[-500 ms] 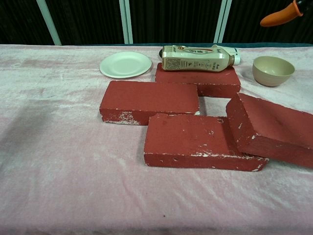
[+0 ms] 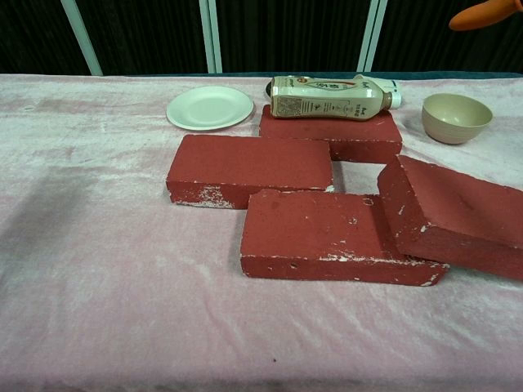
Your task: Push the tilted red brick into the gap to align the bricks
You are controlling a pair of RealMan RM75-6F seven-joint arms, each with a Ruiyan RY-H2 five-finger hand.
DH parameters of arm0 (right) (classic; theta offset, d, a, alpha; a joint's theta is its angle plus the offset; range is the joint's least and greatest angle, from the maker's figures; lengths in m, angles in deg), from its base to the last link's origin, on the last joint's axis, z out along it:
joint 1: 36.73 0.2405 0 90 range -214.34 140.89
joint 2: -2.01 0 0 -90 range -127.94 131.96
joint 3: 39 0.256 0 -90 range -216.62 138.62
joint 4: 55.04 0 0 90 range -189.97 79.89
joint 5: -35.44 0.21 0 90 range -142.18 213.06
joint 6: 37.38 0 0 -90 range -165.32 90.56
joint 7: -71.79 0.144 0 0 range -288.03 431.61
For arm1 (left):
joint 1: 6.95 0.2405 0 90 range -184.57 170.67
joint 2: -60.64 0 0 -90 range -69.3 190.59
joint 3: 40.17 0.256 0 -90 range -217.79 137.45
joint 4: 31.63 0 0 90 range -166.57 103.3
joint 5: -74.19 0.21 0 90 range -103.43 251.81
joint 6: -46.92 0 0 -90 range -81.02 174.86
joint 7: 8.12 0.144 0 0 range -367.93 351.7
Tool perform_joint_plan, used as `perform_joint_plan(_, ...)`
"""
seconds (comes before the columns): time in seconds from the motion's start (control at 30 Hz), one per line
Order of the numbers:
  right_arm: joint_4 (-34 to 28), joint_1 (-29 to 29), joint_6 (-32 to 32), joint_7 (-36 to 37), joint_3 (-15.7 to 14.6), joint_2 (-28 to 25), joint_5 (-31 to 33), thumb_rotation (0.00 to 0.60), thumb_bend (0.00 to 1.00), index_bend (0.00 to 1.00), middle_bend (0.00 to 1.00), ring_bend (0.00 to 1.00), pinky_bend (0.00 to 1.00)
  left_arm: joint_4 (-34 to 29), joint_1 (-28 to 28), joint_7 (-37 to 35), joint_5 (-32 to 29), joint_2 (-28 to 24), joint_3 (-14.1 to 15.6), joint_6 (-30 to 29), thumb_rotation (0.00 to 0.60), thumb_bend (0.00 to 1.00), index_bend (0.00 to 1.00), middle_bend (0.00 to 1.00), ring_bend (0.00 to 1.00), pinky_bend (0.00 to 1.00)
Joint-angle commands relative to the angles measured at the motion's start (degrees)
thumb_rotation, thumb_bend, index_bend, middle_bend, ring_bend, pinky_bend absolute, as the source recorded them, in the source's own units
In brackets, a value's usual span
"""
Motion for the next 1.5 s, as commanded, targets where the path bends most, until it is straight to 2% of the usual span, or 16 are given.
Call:
perform_joint_plan(0.03, -0.36, 0.1, 1.12, -0.67, -0.43, -1.08, 1.71, 0.6, 0.11, 0.0, 0.0, 0.04, 0.17, -0.06, -0.01, 0.01, 0.05, 0.02, -0.03, -0.09, 0.6, 0.74, 0.14, 0.04, 0.0, 0.0)
perform_joint_plan(0.2, -1.95, -0.09, 2.16, -1.18, -0.92, -3.05, 3.44, 0.6, 0.11, 0.0, 0.0, 0.04, 0.17, -0.44, 0.2, 0.34, -0.01, 0.07, 0.08, -0.32, 0.6, 0.74, 0.14, 0.04, 0.0, 0.0)
perform_joint_plan(0.53, -5.91, 1.11, 3.64, -2.53, 0.0, -5.68, 8.87, 0.6, 0.1, 0.0, 0.0, 0.03, 0.15, -0.94, 0.48, 1.0, -0.59, -0.1, 0.1, -0.33, 0.6, 0.73, 0.14, 0.04, 0.0, 0.0)
perform_joint_plan(0.73, -8.63, 1.95, 7.89, -2.12, -0.64, -9.36, 14.63, 0.6, 0.04, 0.0, 0.0, 0.0, 0.14, -1.0, 0.49, 0.99, -0.52, -0.18, 0.19, -0.25, 0.6, 0.73, 0.14, 0.04, 0.0, 0.0)
perform_joint_plan(0.87, -10.71, 1.88, 10.69, -4.63, -2.69, -13.96, 18.38, 0.6, 0.01, 0.0, 0.0, 0.0, 0.1, -1.12, 0.48, 0.9, -0.71, -0.26, 0.11, -0.17, 0.6, 0.73, 0.14, 0.04, 0.0, 0.0)
perform_joint_plan(1.03, -15.02, -0.59, 8.6, -9.35, -6.48, -16.84, 19.97, 0.6, 0.0, 0.0, 0.0, 0.0, 0.09, -1.13, 0.4, 1.21, -0.55, -0.2, 0.19, -0.05, 0.6, 0.73, 0.14, 0.04, 0.0, 0.0)
perform_joint_plan(1.13, -16.34, -2.22, 6.96, -11.5, -8.62, -16.46, 19.32, 0.6, 0.0, 0.0, 0.0, 0.0, 0.09, -1.11, 0.3, 1.47, -0.49, -0.15, 0.25, 0.15, 0.6, 0.73, 0.14, 0.04, 0.0, 0.0)
perform_joint_plan(1.27, -16.27, -4.07, 3.4, -16.66, -11.76, -13.15, 18.95, 0.6, 0.0, 0.0, 0.0, 0.0, 0.09, -1.18, 0.25, 1.31, -0.71, -0.22, 0.14, 0.26, 0.6, 0.73, 0.14, 0.04, 0.0, 0.0)
perform_joint_plan(1.5, -14.08, -5.64, -1.91, -19.51, -13.09, -5.86, 18.78, 0.6, 0.0, 0.0, 0.0, 0.0, 0.09, -1.26, 0.33, 0.94, -0.84, -0.43, 0.14, 0.25, 0.6, 0.73, 0.14, 0.04, 0.0, 0.0)
